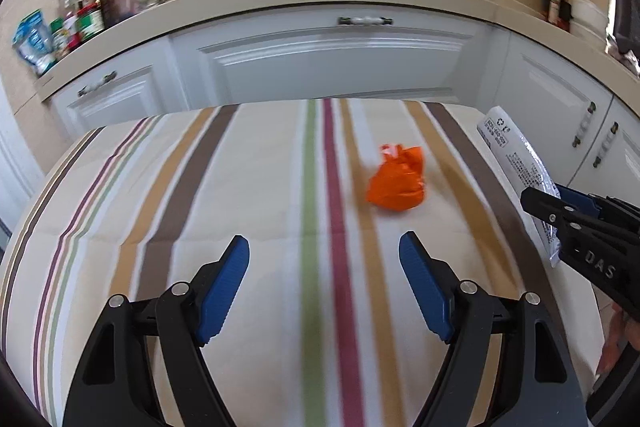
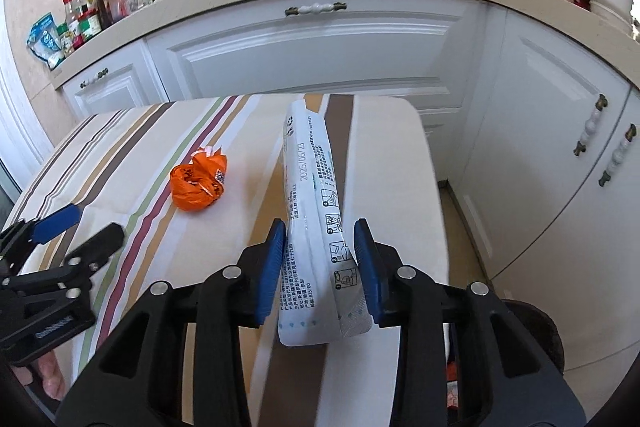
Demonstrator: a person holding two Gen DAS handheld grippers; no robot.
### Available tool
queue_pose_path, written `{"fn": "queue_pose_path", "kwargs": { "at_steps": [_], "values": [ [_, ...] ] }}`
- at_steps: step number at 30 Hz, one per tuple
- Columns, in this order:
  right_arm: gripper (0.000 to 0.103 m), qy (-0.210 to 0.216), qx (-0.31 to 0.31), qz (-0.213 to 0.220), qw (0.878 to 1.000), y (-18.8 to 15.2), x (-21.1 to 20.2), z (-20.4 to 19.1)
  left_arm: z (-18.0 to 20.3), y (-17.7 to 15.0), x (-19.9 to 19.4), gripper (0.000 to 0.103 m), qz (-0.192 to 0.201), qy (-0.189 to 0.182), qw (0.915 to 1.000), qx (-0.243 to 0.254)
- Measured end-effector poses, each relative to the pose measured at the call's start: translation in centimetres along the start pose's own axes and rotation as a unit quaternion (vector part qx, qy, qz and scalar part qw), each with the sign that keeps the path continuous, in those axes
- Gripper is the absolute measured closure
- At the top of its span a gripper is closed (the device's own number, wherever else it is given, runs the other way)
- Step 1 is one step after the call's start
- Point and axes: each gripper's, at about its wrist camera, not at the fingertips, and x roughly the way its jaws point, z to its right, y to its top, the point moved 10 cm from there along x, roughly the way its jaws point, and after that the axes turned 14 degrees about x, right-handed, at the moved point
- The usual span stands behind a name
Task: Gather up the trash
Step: 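Grasp the orange plastic bag with the left tool while the right tool holds the white tube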
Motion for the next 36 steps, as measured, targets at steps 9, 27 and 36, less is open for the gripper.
{"fn": "queue_pose_path", "kwargs": {
  "at_steps": [9, 27, 36],
  "values": [
    [0.069, 0.002, 0.015, 0.012, 1.000, 1.0, -0.5, 2.1, 2.2, 1.3, 2.1, 0.028, -0.015, -0.016, 0.9996, 0.019],
    [0.069, 0.009, 0.002, 0.011, 1.000, 3.5, 2.4, 2.5, 3.5, 3.2, 4.8, 0.029, -0.015, -0.018, 0.9989, 0.040],
    [0.069, 0.012, 0.002, 0.008, 1.000, 3.2, 2.5, 2.3, 4.0, 3.1, 5.3, 0.058, -0.024, -0.042, 0.9979, 0.043]
  ]
}}
